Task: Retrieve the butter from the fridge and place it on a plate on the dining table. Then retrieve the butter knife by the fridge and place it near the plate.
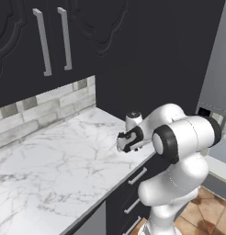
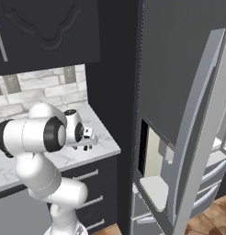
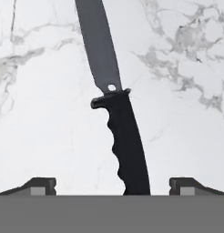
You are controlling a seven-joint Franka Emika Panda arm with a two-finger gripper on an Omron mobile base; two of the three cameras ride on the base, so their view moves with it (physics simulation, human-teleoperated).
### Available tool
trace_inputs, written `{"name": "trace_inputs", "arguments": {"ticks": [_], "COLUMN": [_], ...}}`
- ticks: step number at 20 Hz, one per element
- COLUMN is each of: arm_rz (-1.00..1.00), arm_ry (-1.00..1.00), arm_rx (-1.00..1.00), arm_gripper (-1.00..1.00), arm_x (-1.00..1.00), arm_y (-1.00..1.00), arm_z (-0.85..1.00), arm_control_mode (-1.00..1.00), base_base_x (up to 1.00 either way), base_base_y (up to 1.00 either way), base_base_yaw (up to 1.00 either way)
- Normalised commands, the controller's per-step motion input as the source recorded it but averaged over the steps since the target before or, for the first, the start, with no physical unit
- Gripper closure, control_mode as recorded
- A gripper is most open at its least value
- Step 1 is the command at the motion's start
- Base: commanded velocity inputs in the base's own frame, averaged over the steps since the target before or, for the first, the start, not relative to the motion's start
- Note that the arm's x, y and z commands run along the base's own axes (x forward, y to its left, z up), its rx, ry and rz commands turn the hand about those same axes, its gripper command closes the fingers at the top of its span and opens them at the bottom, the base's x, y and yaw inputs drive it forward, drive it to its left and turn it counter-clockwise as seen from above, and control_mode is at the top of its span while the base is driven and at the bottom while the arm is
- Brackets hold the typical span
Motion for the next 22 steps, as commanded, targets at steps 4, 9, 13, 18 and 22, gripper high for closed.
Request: {"name": "trace_inputs", "arguments": {"ticks": [4, 9, 13, 18, 22], "arm_rz": [0.02, 0.03, 0.03, 0.06, 0.01], "arm_ry": [-0.11, -0.12, -0.04, 0.06, 0.14], "arm_rx": [0.03, 0.03, 0.03, 0.00, 0.00], "arm_gripper": [-1.00, 1.00, 1.00, 1.00, 1.00], "arm_x": [0.09, 0.05, 0.13, 0.20, 0.15], "arm_y": [0.00, 0.00, 0.00, 0.00, 0.20], "arm_z": [-0.26, -0.29, -0.23, -0.22, -0.09], "arm_control_mode": [-1.00, -1.00, -1.00, -1.00, -1.00], "base_base_x": [0.00, 0.00, 0.00, 0.00, 0.00], "base_base_y": [0.00, 0.00, 0.00, 0.00, 0.00], "base_base_yaw": [0.00, 0.00, 0.00, 0.00, 0.00]}}
